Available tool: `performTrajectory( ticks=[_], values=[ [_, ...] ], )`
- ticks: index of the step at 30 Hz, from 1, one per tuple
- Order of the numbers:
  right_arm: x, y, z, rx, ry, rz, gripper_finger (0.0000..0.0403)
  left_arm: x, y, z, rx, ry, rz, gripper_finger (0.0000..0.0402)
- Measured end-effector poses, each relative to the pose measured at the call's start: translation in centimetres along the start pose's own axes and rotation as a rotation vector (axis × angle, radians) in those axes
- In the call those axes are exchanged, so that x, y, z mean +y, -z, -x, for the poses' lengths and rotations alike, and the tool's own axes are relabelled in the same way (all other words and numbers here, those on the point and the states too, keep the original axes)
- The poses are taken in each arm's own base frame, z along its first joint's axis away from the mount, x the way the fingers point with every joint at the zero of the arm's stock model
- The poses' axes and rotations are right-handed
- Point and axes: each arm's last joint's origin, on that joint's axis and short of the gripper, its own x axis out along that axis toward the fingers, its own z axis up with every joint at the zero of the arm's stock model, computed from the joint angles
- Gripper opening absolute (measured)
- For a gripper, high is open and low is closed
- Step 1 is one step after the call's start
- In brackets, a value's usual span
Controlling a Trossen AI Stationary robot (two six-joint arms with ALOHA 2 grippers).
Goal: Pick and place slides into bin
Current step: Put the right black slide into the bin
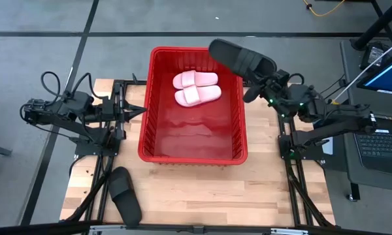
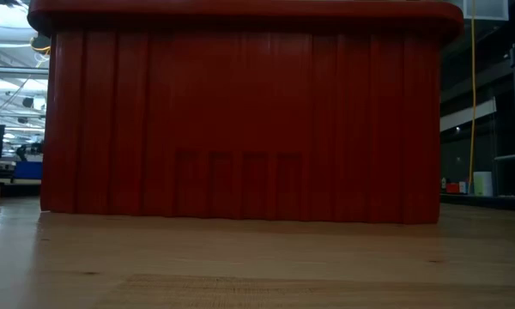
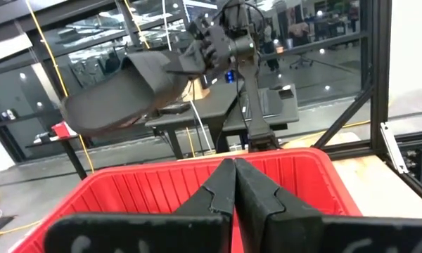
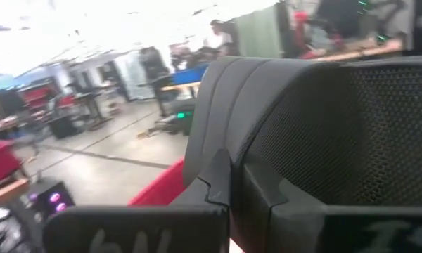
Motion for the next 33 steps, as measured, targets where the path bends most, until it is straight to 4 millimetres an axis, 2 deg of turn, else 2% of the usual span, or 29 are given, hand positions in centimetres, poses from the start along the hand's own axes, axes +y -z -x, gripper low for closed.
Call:
performTrajectory(
  ticks=[6, 13, 20, 27, 33],
  values=[
    [0.5, -1.2, 0.2, 0.004, -0.147, 0.022, 0.0015, 0.0, 0.0, 0.0, 0.000, 0.000, 0.000, 0.0002],
    [1.1, -1.3, 0.3, 0.040, -0.357, 0.042, 0.0015, 0.0, 0.0, 0.0, 0.000, 0.000, -0.017, 0.0002],
    [1.1, -1.0, 0.4, 0.071, -0.414, 0.092, 0.0015, 0.0, 0.0, 0.0, 0.000, 0.000, -0.059, 0.0001],
    [1.6, -0.8, 0.6, 0.103, -0.597, 0.124, 0.0015, 0.0, 0.0, 0.0, 0.004, -0.013, -0.059, 0.0001],
    [1.5, -0.2, 0.6, 0.155, -0.599, 0.157, 0.0015, 0.1, 0.0, 0.0, 0.008, -0.029, -0.058, 0.0001]
  ],
)
